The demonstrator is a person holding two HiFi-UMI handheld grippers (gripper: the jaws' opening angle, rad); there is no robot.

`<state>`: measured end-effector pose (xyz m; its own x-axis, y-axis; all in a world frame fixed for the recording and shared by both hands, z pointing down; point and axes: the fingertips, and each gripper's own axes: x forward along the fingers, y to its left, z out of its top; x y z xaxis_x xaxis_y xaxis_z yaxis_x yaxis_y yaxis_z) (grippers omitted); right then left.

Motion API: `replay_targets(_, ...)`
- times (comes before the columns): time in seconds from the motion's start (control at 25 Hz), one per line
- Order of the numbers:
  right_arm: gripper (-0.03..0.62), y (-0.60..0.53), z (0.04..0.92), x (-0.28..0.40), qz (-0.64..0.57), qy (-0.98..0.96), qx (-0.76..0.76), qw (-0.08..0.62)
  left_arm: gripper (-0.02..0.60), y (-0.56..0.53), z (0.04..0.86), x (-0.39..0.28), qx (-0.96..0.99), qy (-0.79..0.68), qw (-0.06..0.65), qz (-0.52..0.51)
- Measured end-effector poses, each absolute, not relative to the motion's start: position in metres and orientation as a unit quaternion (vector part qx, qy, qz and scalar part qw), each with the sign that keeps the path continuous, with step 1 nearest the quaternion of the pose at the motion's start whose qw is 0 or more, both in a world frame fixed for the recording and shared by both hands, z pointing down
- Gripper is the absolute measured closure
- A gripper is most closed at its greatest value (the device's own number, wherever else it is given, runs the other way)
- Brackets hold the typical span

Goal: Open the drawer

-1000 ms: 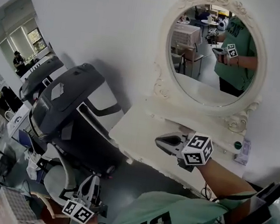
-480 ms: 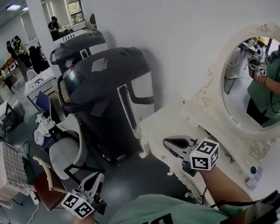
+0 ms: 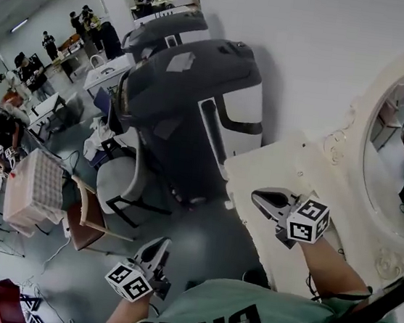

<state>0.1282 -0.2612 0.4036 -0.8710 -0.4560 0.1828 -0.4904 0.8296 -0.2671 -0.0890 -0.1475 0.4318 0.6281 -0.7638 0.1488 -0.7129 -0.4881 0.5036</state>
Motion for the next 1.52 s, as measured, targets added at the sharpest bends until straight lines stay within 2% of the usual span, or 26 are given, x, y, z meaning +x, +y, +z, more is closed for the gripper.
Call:
replay_targets(0.32, 0.583, -0.251, 0.416, 0.111, 0.164, -0.952, 0.256, 0.037, 0.581, -0.144, 0.448, -0.092, 0.871, -0.409, 0.271, -0.028)
replay_targets(0.68, 0.583, -0.227, 0.396, 0.095, 0.149, -0.948, 0.275, 0.057, 0.581, -0.146, 0.464, -0.112, 0.883, -0.393, 0.259, 0.004)
replay_targets(0.84, 0.583, -0.232, 0.403, 0.099, 0.147, -0.949, 0.271, 0.069, 0.581, -0.169, 0.494, -0.091, 0.891, -0.376, 0.251, 0.039)
replay_targets(1.2, 0.583, -0.256, 0.450, 0.105, 0.159, -0.953, 0.243, 0.082, 0.581, -0.215, 0.612, 0.010, 0.912, -0.289, 0.250, 0.148)
replay_targets(1.32, 0.583, -0.260, 0.466, 0.108, 0.163, -0.955, 0.235, 0.084, 0.479, -0.224, 0.656, 0.038, 0.916, -0.261, 0.246, 0.182)
replay_targets(1.52, 0.583, -0.262, 0.492, 0.115, 0.182, -0.954, 0.229, 0.068, 0.423, -0.242, 0.735, 0.066, 0.911, -0.248, 0.222, 0.244)
